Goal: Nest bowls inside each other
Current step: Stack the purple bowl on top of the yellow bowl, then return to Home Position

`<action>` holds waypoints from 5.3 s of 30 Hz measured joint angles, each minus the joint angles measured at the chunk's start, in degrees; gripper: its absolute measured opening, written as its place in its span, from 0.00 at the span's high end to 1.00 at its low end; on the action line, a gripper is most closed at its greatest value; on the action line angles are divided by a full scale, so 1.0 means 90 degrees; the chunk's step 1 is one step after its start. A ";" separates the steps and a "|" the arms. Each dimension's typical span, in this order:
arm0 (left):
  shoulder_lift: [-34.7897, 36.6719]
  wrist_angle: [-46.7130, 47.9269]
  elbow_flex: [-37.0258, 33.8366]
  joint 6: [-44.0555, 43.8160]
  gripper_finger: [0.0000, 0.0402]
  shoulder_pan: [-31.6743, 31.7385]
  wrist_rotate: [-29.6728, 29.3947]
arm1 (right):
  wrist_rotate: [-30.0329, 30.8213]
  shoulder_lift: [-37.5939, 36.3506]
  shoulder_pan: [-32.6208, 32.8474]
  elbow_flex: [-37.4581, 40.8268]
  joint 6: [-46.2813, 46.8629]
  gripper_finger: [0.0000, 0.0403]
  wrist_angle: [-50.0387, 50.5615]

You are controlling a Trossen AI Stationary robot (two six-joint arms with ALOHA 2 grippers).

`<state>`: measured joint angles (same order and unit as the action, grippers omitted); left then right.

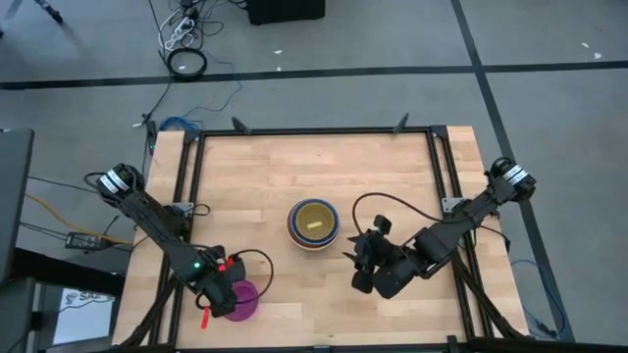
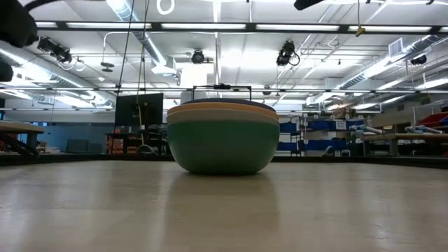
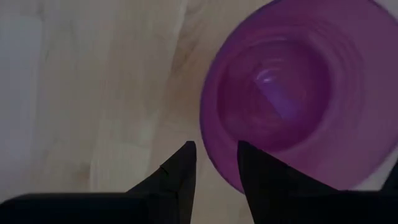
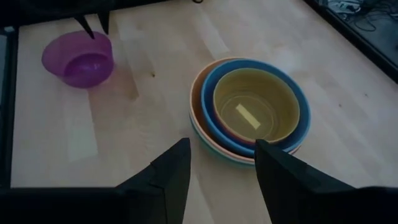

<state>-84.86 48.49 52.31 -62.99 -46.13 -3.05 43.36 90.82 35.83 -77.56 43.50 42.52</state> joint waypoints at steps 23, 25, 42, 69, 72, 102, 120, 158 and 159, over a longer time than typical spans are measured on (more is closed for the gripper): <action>0.0005 -0.1544 -0.0844 -0.0446 0.96 0.0011 -0.0401 | 0.0132 -0.0006 -0.0041 0.0002 -0.0021 0.59 -0.0005; 0.0007 -0.1639 -0.0844 -0.0374 0.97 0.0020 -0.0454 | 0.0215 -0.0004 -0.0041 0.0002 -0.0018 0.59 -0.0003; 0.0005 -0.2585 -0.0299 0.0845 0.99 0.0378 -0.1229 | 0.0486 -0.0004 -0.0097 0.0002 -0.0015 0.59 -0.0023; 0.0005 -0.2137 0.1701 0.5314 0.99 0.3020 -0.2377 | 0.0721 -0.0001 -0.0170 0.0006 -0.0093 0.59 0.0006; 0.0005 -0.2133 0.1701 0.5472 0.99 0.3380 -0.2210 | 0.0727 -0.0001 -0.0170 0.0007 -0.0093 0.59 0.0007; -0.0897 -0.2838 0.1655 0.5490 0.89 0.4718 -0.1432 | 0.0848 -0.0001 -0.0202 0.0007 -0.0113 0.59 -0.0002; -0.0865 -0.1823 0.2304 0.5032 0.83 0.4701 -0.1461 | 0.0844 -0.0001 -0.0211 0.0007 -0.0169 0.59 0.0000; 0.1552 -0.4860 0.3019 0.7775 0.83 0.3765 -0.0501 | -0.5498 -0.0509 -0.2491 -0.0801 -0.5319 0.59 -0.5254; 0.1554 -0.4860 0.3019 0.7782 0.83 0.3996 -0.0500 | -0.5849 -0.0522 -0.2822 -0.0970 -0.5269 0.59 -0.5002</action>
<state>-70.88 4.75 79.48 7.05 -10.16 -7.55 -9.28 86.12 10.43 -86.29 -3.93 -2.50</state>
